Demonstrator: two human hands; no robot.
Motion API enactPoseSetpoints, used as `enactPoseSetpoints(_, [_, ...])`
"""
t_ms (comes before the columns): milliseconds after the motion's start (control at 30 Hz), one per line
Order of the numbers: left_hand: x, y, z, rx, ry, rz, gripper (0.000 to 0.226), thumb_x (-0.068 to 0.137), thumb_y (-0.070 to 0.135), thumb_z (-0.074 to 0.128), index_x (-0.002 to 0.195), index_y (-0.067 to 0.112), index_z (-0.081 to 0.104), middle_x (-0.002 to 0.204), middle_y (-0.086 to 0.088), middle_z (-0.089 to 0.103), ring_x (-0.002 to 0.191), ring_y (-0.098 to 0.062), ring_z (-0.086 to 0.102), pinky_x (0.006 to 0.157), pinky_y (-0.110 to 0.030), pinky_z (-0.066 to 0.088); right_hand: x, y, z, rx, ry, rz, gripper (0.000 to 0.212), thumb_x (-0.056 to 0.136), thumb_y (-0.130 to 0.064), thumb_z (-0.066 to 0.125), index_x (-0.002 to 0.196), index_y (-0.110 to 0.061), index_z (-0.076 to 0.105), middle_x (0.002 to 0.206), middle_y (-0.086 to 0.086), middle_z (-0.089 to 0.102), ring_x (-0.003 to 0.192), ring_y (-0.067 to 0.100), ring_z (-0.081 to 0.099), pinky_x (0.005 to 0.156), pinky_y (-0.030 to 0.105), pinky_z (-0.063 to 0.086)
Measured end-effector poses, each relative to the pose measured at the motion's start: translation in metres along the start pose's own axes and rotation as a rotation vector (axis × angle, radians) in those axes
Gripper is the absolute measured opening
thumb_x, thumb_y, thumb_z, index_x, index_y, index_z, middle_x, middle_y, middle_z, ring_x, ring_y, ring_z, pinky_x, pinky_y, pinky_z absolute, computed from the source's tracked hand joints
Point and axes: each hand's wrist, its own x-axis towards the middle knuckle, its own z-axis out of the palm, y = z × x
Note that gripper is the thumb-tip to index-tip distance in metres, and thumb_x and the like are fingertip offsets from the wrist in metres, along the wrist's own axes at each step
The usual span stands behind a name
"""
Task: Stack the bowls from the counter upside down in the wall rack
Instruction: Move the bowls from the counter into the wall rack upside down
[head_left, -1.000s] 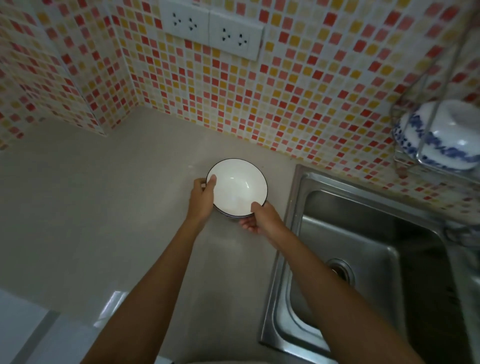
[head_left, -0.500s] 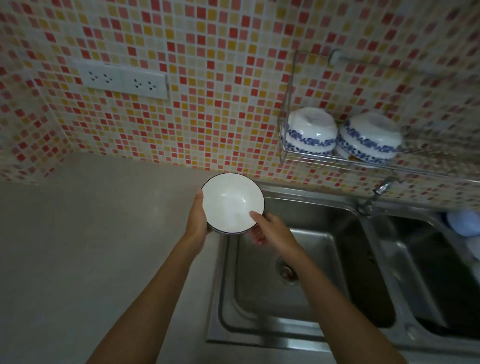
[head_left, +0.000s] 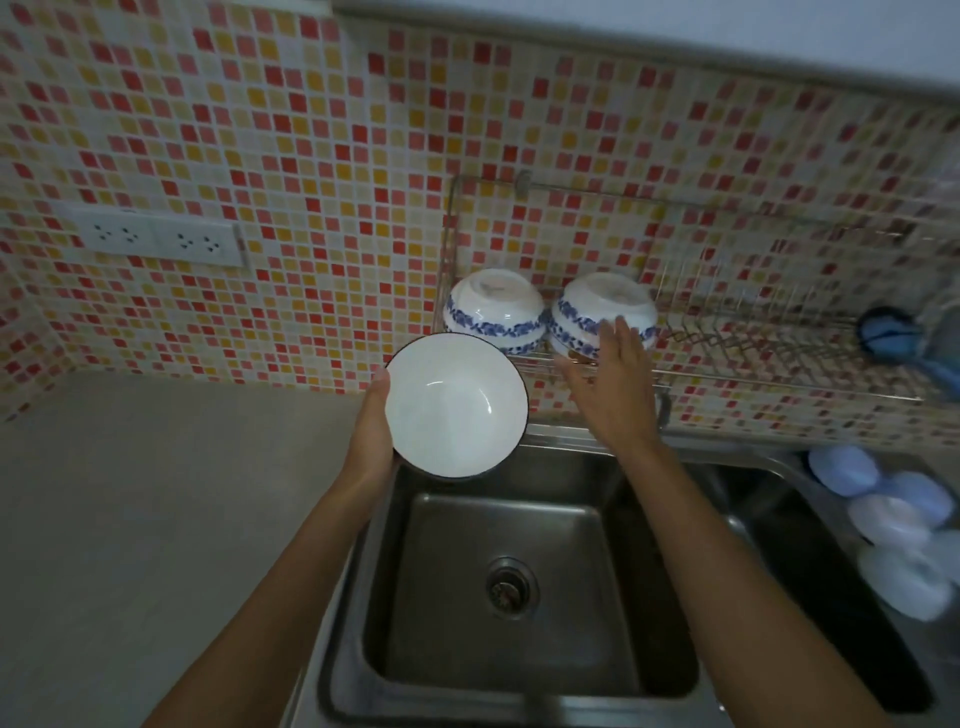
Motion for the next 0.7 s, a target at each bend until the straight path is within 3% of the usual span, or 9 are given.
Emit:
enactPoseSetpoints(67, [0.003, 0.008, 0.014, 0.035, -0.009, 0.027, 0.041, 0.099, 0.046, 0.028, 0.129, 0.029, 0.048, 0.112, 0.003, 0.065, 0.087, -0.017, 0.069, 0.060, -0.025, 0.059, 0.001, 0.017, 0.006, -0.106, -0.072, 0.007, 0.084, 0.094, -0.062, 0.028, 0.153, -0.007, 0.003, 0.161, 0.013, -0.003, 0.149, 0.028, -0.003, 0.121, 0.044, 0.002])
enactPoseSetpoints(133, [0.005, 0.018, 0.029, 0.058, -0.037, 0.042, 0.043, 0.099, 0.048, 0.025, 0.129, 0.030, 0.048, 0.112, 0.001, 0.064, 0.092, -0.020, 0.065, 0.055, -0.025, 0.058, -0.002, 0.026, 0.012, -0.182, -0.076, -0.016, 0.084, 0.095, -0.063, 0.021, 0.152, -0.007, -0.007, 0.161, 0.013, -0.010, 0.148, 0.026, -0.010, 0.120, 0.042, -0.003])
enactPoseSetpoints(200, [0.010, 0.030, 0.043, 0.093, -0.061, 0.075, 0.043, 0.099, 0.048, 0.024, 0.127, 0.028, 0.049, 0.112, -0.001, 0.064, 0.094, -0.021, 0.064, 0.057, -0.026, 0.057, -0.003, 0.025, 0.015, -0.197, -0.057, -0.020, 0.081, 0.098, -0.061, 0.021, 0.151, -0.007, -0.008, 0.161, 0.012, -0.010, 0.148, 0.025, -0.010, 0.120, 0.040, -0.004])
enactPoseSetpoints(300, [0.025, 0.049, 0.064, 0.259, -0.074, 0.175, 0.054, 0.088, 0.067, 0.029, 0.128, 0.034, 0.046, 0.128, -0.003, 0.056, 0.111, -0.027, 0.059, 0.086, -0.043, 0.056, -0.002, 0.023, 0.014, -0.191, -0.069, -0.016, 0.081, 0.097, -0.061, 0.019, 0.151, -0.007, -0.008, 0.161, 0.012, -0.010, 0.148, 0.025, -0.010, 0.120, 0.039, -0.003])
enactPoseSetpoints(367, [0.035, 0.063, 0.080, 0.333, -0.053, 0.234, 0.058, 0.082, 0.071, 0.031, 0.127, 0.037, 0.044, 0.130, -0.003, 0.052, 0.115, -0.029, 0.056, 0.090, -0.047, 0.053, -0.001, 0.026, 0.012, -0.196, -0.081, -0.033, 0.082, 0.094, -0.063, 0.014, 0.151, -0.008, -0.008, 0.161, 0.012, -0.010, 0.148, 0.025, -0.010, 0.121, 0.040, -0.003])
enactPoseSetpoints(533, [0.055, 0.102, 0.125, 0.414, -0.042, 0.439, 0.053, 0.094, 0.057, 0.034, 0.141, 0.032, 0.034, 0.140, 0.007, 0.042, 0.123, -0.015, 0.043, 0.097, -0.036, 0.041, -0.002, 0.032, 0.011, -0.217, -0.062, -0.096, 0.086, 0.093, -0.066, 0.009, 0.151, -0.005, -0.007, 0.160, 0.014, -0.011, 0.147, 0.026, -0.012, 0.117, 0.038, -0.011])
enactPoseSetpoints(700, [0.079, 0.118, 0.154, 0.707, -0.036, 0.694, 0.051, 0.095, 0.050, 0.044, 0.143, 0.037, 0.033, 0.147, -0.004, 0.035, 0.120, -0.016, 0.041, 0.095, -0.033, 0.039, -0.002, 0.032, 0.006, -0.213, -0.076, -0.118, 0.089, 0.093, -0.068, 0.014, 0.150, -0.005, -0.012, 0.159, 0.014, -0.017, 0.147, 0.025, -0.016, 0.117, 0.037, -0.013])
